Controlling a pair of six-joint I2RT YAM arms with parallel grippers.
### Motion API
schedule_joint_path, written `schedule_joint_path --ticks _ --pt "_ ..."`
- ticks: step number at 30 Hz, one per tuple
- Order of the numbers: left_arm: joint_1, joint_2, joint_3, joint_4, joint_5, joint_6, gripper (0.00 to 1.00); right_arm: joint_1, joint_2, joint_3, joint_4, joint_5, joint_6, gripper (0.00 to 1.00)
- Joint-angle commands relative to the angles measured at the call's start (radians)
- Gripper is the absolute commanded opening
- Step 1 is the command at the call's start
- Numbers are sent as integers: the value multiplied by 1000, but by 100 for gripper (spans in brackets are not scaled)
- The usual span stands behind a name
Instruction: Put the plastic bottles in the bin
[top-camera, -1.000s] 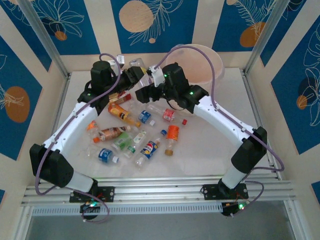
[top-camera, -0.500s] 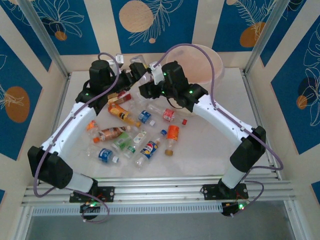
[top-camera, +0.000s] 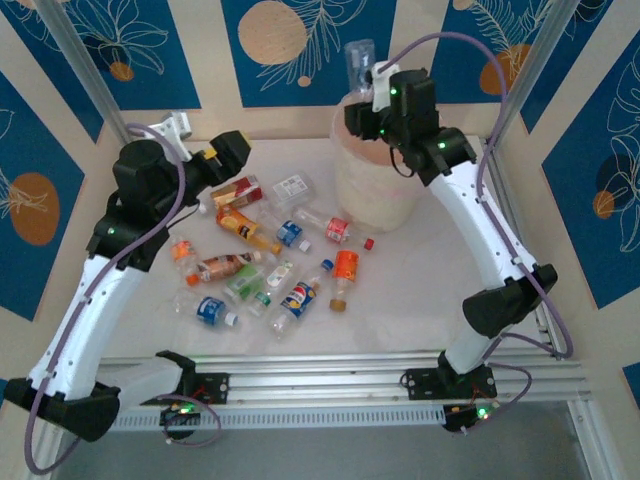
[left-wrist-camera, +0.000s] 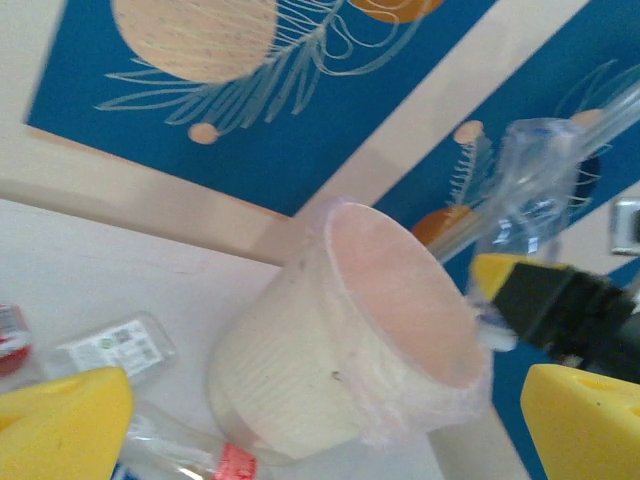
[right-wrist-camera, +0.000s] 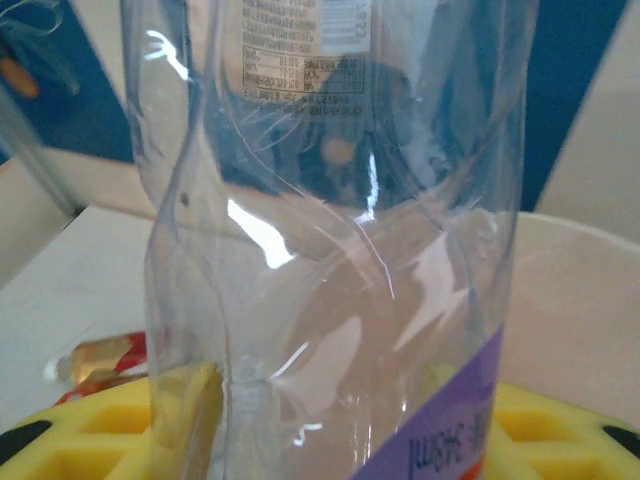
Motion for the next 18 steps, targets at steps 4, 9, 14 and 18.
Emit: schedule_joint_path --ticks 4,9,14,18 --pt "6 -60 -87 -109 -172 72 100 -57 158 172 -158 45 -39 46" --pt "7 -79 -119 -144 -225 87 99 -81 273 276 -243 26 -70 46" --pt "8 -77 -133 -188 -272 110 99 -94 350 361 -352 -18 -98 46" --pt "7 -77 -152 -216 -295 122 100 -106 367 374 -418 -55 -111 45"
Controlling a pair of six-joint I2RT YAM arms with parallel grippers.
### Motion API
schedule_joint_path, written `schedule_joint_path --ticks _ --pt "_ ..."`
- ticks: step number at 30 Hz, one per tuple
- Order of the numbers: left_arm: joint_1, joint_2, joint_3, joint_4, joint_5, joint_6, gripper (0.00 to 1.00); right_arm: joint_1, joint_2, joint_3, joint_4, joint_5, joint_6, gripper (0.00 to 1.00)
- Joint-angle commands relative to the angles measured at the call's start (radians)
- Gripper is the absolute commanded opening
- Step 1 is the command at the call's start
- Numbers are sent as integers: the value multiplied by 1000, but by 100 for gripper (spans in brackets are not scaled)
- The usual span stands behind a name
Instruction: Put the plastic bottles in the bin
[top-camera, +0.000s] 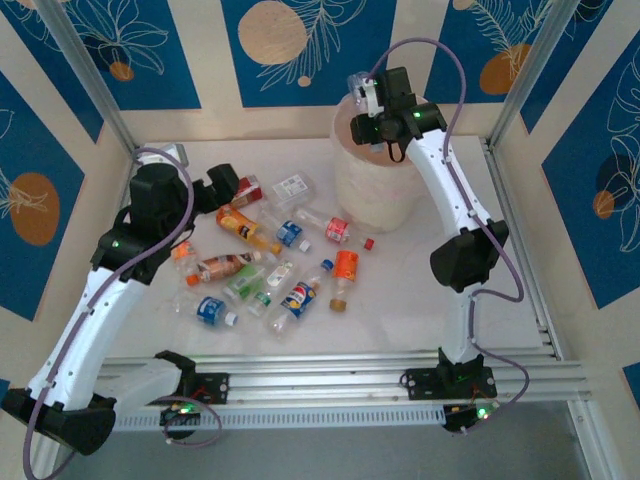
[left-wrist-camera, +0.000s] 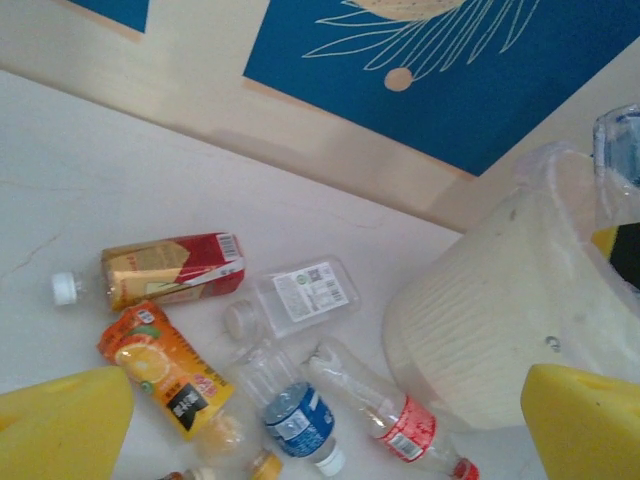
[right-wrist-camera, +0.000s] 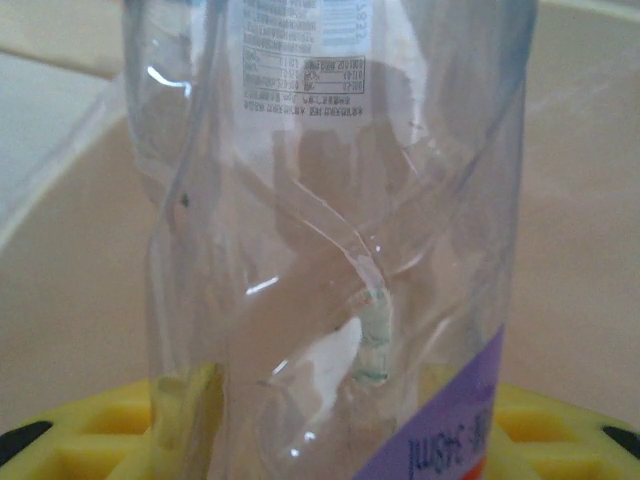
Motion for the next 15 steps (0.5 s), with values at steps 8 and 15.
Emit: schedule_joint_path --ticks 8,15 --pt "7 -14 -36 -64 -71 41 100 -47 2 39 -177 -90 -60 44" --pt "8 -14 -44 -67 -80 33 100 -77 51 53 -248 -135 -81 44"
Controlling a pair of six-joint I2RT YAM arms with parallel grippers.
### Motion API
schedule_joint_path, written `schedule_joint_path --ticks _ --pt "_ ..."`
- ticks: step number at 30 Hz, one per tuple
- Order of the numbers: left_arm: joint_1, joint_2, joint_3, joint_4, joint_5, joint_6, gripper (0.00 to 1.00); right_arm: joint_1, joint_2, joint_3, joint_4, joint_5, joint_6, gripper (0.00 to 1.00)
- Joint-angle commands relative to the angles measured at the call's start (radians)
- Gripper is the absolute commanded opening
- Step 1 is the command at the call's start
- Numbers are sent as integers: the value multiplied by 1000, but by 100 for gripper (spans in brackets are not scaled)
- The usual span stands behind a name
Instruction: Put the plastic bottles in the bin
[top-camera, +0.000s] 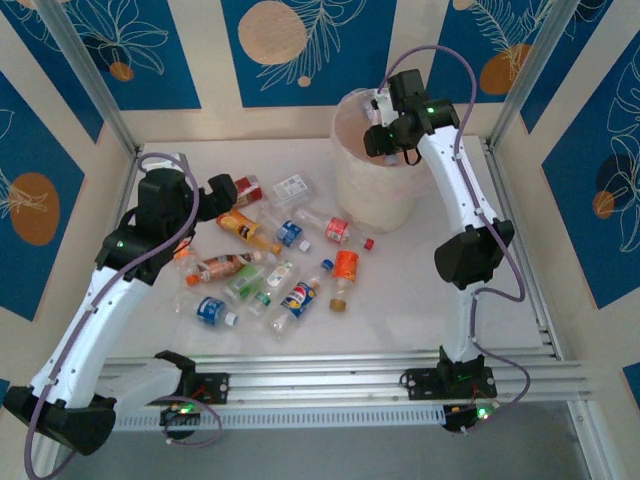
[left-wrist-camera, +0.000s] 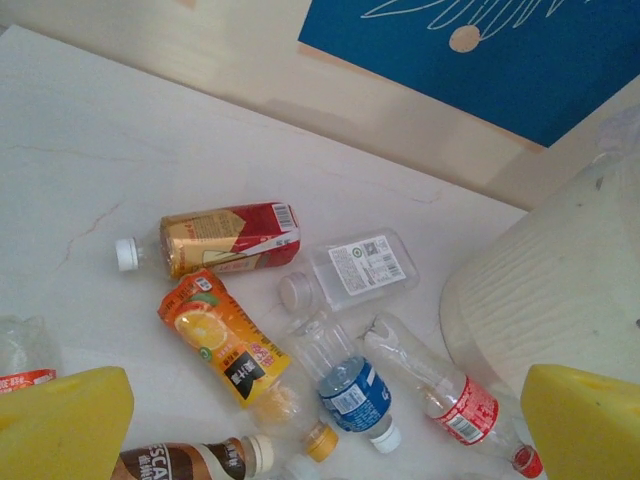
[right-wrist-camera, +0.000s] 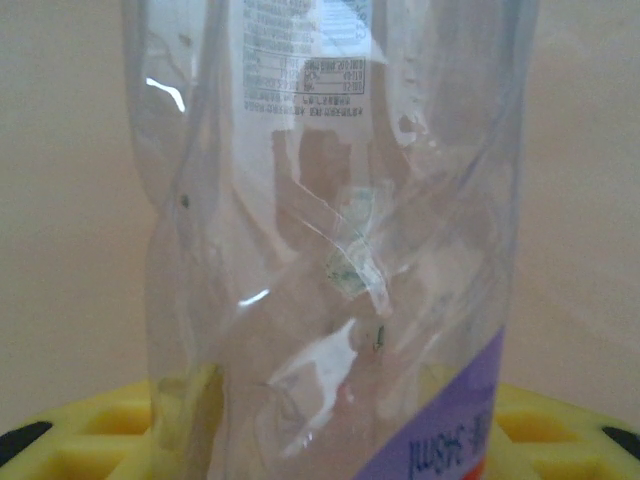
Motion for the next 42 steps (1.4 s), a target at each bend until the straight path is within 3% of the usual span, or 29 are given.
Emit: schedule_joint_path --ticks 1,10,19,25,33,42 --pt "8 -14 -14 -13 -25 19 99 -9 46 35 -68 -54 -37 44" --pt "10 -12 -22 -17 -37 9 100 -7 141 120 -154 -95 -67 46" --pt "13 0 -27 -9 -31 1 99 -2 171 95 -179 -112 -81 58" --pt "12 3 -25 -12 -29 -2 99 0 198 110 -178 -109 -77 74" --pt "13 2 -25 -14 -38 -3 100 2 191 167 -183 -96 -68 85" --pt "16 1 -34 -17 -35 1 99 5 118 286 -138 23 9 95"
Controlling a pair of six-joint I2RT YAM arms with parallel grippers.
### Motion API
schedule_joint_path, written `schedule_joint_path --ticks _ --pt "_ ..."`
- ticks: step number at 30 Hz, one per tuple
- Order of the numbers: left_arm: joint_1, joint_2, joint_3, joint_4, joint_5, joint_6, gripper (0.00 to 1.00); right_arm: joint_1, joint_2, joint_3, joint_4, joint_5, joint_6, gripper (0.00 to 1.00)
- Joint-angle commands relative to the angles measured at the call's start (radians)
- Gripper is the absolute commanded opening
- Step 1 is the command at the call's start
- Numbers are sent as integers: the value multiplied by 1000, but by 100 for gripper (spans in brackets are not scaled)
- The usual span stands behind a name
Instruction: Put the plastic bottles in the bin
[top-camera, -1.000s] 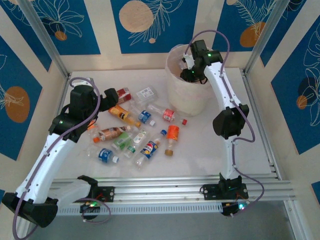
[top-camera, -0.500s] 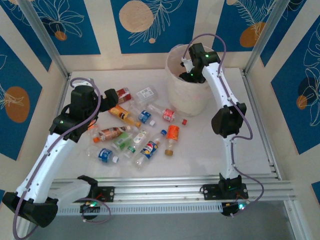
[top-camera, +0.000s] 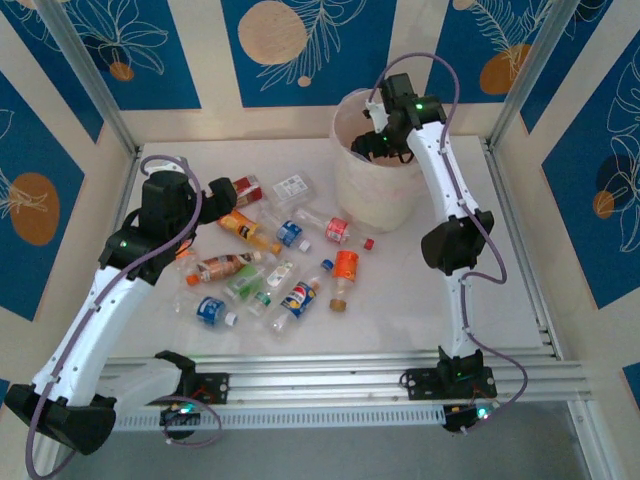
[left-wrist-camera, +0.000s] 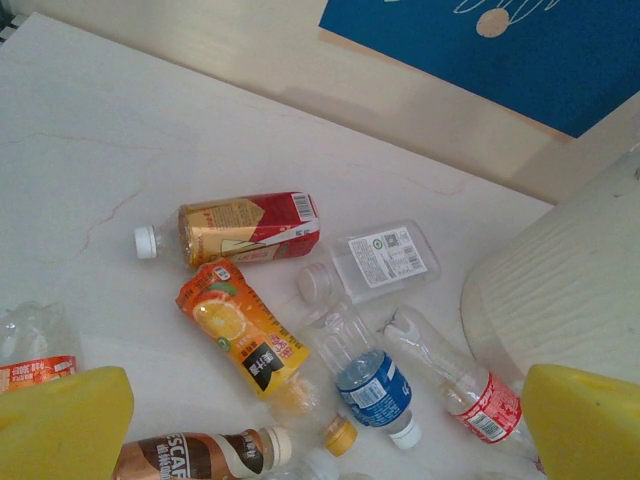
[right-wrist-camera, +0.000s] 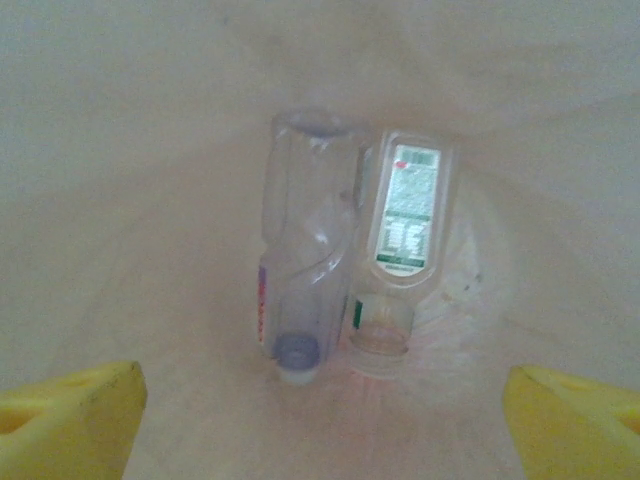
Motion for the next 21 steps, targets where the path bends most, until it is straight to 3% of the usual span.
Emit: schedule_joint_path --ticks 1,12,16,21 --pt "9 0 -10 -9 -15 3 100 7 -90 47 33 65 58 97" --pt "9 1 -35 14 8 -6 100 37 -334 -28 95 201 259 99" --pt "9 5 -45 20 12 -9 100 71 -499 -222 142 209 335 99" --pt "9 12 -64 43 31 -21 99 184 -745 -580 252 321 418 99"
